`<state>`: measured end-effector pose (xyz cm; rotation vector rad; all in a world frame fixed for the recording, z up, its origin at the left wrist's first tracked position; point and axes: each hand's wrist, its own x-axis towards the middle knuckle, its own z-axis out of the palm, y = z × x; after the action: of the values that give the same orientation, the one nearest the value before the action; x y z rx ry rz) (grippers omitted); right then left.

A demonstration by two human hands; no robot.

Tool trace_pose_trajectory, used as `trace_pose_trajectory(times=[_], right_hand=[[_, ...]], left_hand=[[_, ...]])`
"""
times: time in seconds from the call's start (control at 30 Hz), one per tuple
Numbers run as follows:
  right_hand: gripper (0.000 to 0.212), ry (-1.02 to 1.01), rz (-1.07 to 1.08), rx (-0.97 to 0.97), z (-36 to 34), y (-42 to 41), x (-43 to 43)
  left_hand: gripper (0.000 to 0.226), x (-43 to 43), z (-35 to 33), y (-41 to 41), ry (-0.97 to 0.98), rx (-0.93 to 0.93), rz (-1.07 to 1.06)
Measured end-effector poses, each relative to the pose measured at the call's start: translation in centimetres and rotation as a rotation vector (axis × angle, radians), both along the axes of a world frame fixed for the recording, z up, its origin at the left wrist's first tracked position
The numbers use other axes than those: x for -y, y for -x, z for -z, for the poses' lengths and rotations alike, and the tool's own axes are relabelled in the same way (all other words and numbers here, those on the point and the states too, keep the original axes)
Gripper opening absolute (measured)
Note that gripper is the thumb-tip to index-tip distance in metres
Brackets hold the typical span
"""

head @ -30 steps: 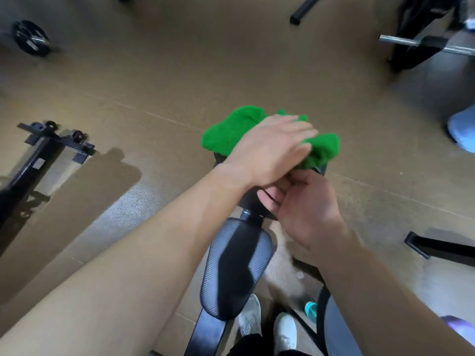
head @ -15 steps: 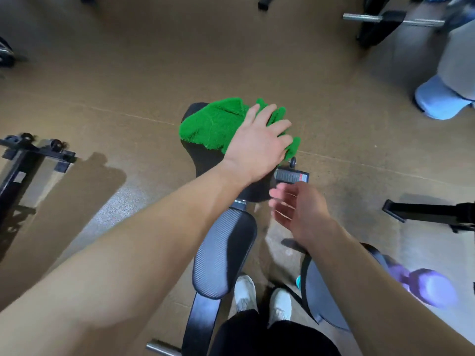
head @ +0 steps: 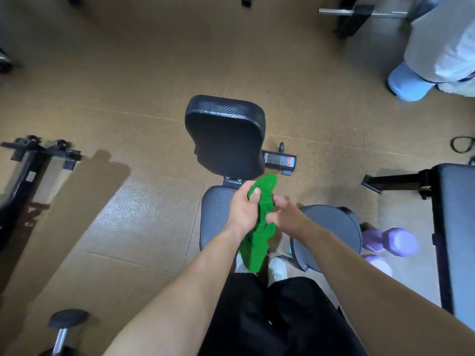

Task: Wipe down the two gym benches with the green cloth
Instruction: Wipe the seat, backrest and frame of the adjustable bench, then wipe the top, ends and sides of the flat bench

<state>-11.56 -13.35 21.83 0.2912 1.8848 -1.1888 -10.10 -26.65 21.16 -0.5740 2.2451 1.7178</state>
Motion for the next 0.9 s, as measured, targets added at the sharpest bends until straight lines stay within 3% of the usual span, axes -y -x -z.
trace_pose_trajectory(times=[0.13, 0.3, 0.37, 0.43, 0.5, 0.57, 0.7, 0.8, 0.9], right_hand=[[0.018, 0.019, -0.046, 0.074, -3.5, -1.7, -0.2], [0.021, -0.053, 0.0, 0.016, -6.4, -1.8, -0.9], [0.024, -0.072, 0.043, -0.011, -7.5, -1.5, -1.2], [0.013, -0.072, 0.063, -0.054, -8.8, -1.4, -1.6], [0.013, -0.047, 0.094, -0.129, -10.3, -1.5, -2.2], [0.026, -0.008, 0.18, -0.166, -11.6, -2.0, -3.2], [0.045, -0.074, 0.173, -0.17, -12.3, -3.8, -6.3], [0.03, -0.116, 0.08, -0.134, -12.3, -6.0, -9.4], [0.029, -0.166, 0.082, -0.18, -12.5, -8.7, -12.7]], left_hand=[[0.017, 0.2, -4.0, -0.7, -0.329, 0.142, -0.159], [0.035, 2.5, -7.9, -0.9, -0.542, 0.274, -0.269], [0.05, 3.3, -8.9, -0.9, -0.553, 0.308, -0.251], [0.054, 3.6, -9.6, -1.3, -0.569, 0.335, -0.206], [0.048, 3.3, -10.2, -1.7, -0.573, 0.34, -0.134], [0.039, 2.7, -11.0, -2.3, -0.536, 0.317, -0.077], [0.044, 0.7, -12.3, -4.1, -0.451, 0.261, -0.081], [0.047, -1.2, -13.0, -6.1, -0.397, 0.22, -0.085], [0.033, -4.1, -13.7, -8.3, -0.336, 0.185, -0.016]])
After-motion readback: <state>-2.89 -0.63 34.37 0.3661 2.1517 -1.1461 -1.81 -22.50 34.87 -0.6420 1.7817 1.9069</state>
